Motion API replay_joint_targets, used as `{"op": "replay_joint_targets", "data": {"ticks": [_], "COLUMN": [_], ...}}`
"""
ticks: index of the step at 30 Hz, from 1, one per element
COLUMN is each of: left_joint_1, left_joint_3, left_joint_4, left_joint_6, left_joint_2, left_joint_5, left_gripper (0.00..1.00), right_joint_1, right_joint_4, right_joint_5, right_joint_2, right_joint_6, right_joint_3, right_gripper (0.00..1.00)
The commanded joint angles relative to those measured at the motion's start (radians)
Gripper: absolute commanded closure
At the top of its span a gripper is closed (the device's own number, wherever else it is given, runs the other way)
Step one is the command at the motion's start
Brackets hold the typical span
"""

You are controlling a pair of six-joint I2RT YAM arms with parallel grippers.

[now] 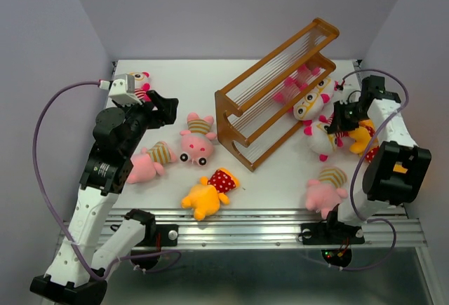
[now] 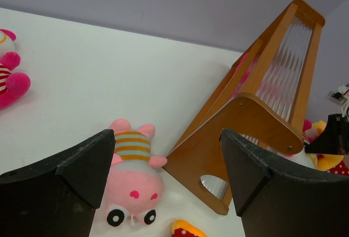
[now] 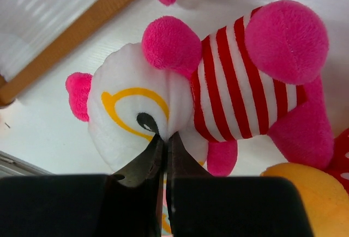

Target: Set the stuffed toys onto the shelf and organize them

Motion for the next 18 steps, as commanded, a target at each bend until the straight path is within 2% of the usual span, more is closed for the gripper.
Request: {"op": "replay_joint_targets", "data": {"ticks": [1, 10, 13, 17, 18], "left_joint_1": [0.004, 0.004, 0.006, 0.006, 0.004], "left_joint_3": [0.034, 0.144, 0.165, 0.168, 0.175], "left_joint_4": [0.052, 0.08, 0.09, 0.149, 0.171], "left_joint_6": [0.027, 0.067, 0.068, 0.011, -0.018], "left_joint_2": [-0.018, 0.001, 0.022, 0.054, 0.067], "left_joint_5": [0.012, 0.112, 0.147, 0.263, 0.294], "left_gripper": [0.11, 0.11, 0.11, 0.11, 0.11], "right_joint_1": [0.007, 0.007, 0.007, 0.007, 0.007], "right_joint_4": [-0.071, -0.209, -0.229, -0.242, -0.253], "right_joint_5": [-0.019, -0.157, -0.247, -0.376, -0.426], "right_joint_2": [-0.101, -0.156, -0.173, -0.203, -0.209], "right_joint_6": [0.065, -0.085, -0.145, -0.255, -0.336], "right_joint_3": [0.14, 0.359, 0.416, 0.496, 0.516], "right_gripper": [0.99, 0.99, 0.99, 0.99, 0.99]}}
